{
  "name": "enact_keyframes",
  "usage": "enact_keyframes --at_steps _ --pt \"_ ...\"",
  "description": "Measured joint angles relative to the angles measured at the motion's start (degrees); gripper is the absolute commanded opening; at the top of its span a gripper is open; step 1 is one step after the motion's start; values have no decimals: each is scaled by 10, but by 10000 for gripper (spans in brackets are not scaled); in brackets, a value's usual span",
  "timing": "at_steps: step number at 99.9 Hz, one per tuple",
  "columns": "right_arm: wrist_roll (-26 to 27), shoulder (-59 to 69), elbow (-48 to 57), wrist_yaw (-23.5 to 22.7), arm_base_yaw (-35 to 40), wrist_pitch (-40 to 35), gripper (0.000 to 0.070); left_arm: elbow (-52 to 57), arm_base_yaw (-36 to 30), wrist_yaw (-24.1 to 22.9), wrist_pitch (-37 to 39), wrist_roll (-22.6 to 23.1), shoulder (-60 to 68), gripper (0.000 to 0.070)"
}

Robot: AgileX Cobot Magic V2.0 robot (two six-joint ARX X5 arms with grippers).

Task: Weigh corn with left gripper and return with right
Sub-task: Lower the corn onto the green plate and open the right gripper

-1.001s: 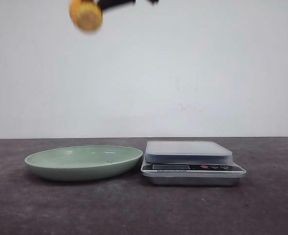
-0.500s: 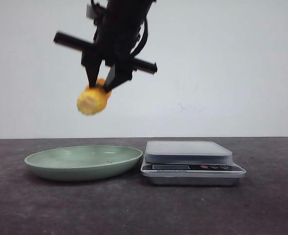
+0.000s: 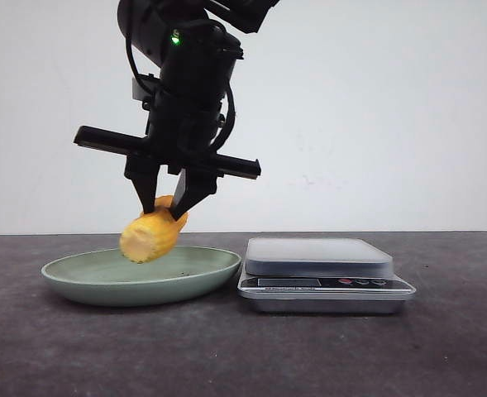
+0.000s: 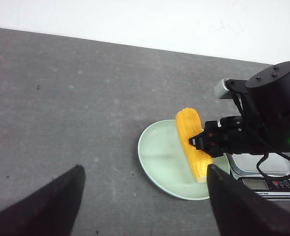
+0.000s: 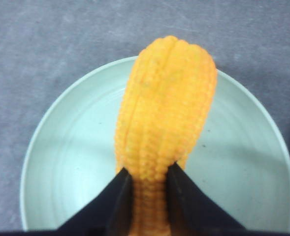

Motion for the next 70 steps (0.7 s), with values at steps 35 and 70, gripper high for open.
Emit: enact_keyframes --at_steps 35,70 --pt "2 1 0 1 6 9 283 0 0 0 -3 3 0 469" --pt "2 1 0 7 8 6 369 0 0 0 -12 3 0 469"
